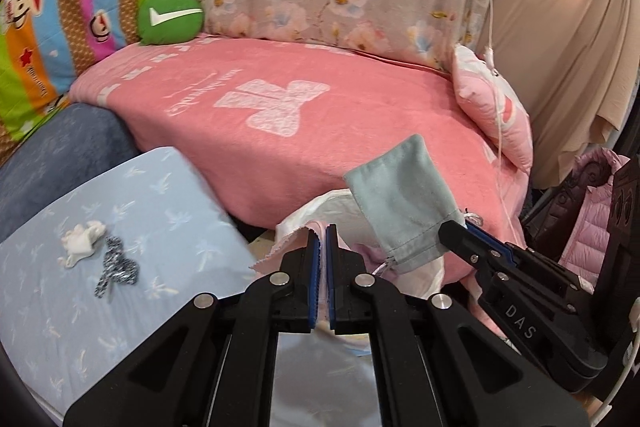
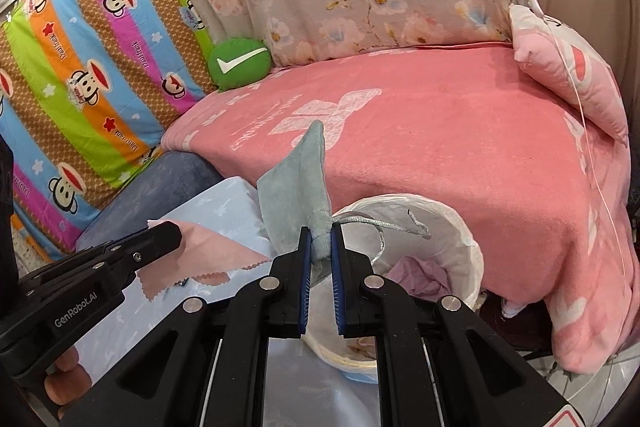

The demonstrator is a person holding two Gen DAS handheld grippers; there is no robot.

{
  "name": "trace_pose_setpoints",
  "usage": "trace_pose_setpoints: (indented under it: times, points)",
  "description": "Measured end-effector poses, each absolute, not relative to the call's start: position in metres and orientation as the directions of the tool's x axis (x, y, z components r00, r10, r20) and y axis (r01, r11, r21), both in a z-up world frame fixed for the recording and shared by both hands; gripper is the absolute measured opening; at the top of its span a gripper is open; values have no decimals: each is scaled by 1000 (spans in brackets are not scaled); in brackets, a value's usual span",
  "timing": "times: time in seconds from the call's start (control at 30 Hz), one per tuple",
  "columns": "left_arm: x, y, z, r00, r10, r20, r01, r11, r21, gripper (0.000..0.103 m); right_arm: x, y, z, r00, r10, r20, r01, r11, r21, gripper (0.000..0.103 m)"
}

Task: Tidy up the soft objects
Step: 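Carry the pink cloth and grey pouch over the white bin, then open the left gripper over the bin, then open the right gripper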

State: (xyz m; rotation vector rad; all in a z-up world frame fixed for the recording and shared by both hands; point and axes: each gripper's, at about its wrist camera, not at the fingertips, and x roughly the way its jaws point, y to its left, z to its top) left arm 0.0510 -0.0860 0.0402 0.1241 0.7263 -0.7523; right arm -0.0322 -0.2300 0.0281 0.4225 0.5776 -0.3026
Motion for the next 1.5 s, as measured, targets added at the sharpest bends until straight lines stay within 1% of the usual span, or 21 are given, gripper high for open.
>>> trace_pose_setpoints:
  times: [0.23, 0.63, 0.67, 0.7, 0.73, 0.77, 0.8, 0.83, 1.13, 1.2, 1.3, 1.4, 1.5]
  points:
    - [51, -122, 39, 452, -616, -645, 712, 685, -155, 4, -39, -257, 26, 789, -197, -582, 436, 848, 303, 9]
    - [58, -140, 30, 438, -586, -682, 711, 690, -137, 6, -39, -268, 23, 785, -219, -580, 461, 832, 309, 9]
    - [58, -140, 30, 438, -585, -683, 710, 691, -136, 8, -38, -269, 24, 785, -218, -580, 460, 832, 309, 9]
    - [59, -139, 30, 441, -582, -683, 708, 693, -134, 16, -37, -269, 24, 785, -217, -579, 459, 833, 309, 9]
    - [59, -138, 30, 450, -579, -680, 704, 698, -129, 30, -36, -269, 24, 786, -217, -579, 458, 834, 308, 9]
    - [60, -137, 31, 463, -575, -675, 698, 706, -122, 40, -34, -269, 24, 786, -217, -579, 457, 835, 307, 9]
    - [59, -134, 32, 481, -571, -665, 690, 715, -115, 54, -33, -268, 24, 786, -216, -580, 455, 836, 306, 9]
    - [60, -131, 33, 498, -568, -655, 682, 723, -109, 59, -31, -268, 24, 786, -214, -580, 454, 837, 305, 9]
    - [70, -111, 28, 543, -522, -658, 628, 772, -94, 59, -17, -259, 23, 783, -217, -584, 449, 846, 288, 11]
    - [72, -107, 27, 547, -515, -660, 619, 780, -96, 59, -14, -257, 23, 783, -219, -582, 448, 848, 284, 15]
    - [74, -102, 25, 557, -504, -660, 607, 790, -91, 59, -11, -254, 25, 787, -230, -573, 451, 848, 279, 15]
    - [76, -97, 26, 566, -499, -656, 596, 798, -92, 63, -9, -251, 28, 795, -225, -564, 441, 852, 282, 23]
    - [78, -91, 26, 574, -494, -653, 583, 807, -97, 64, -7, -245, 32, 799, -214, -562, 424, 863, 275, 23]
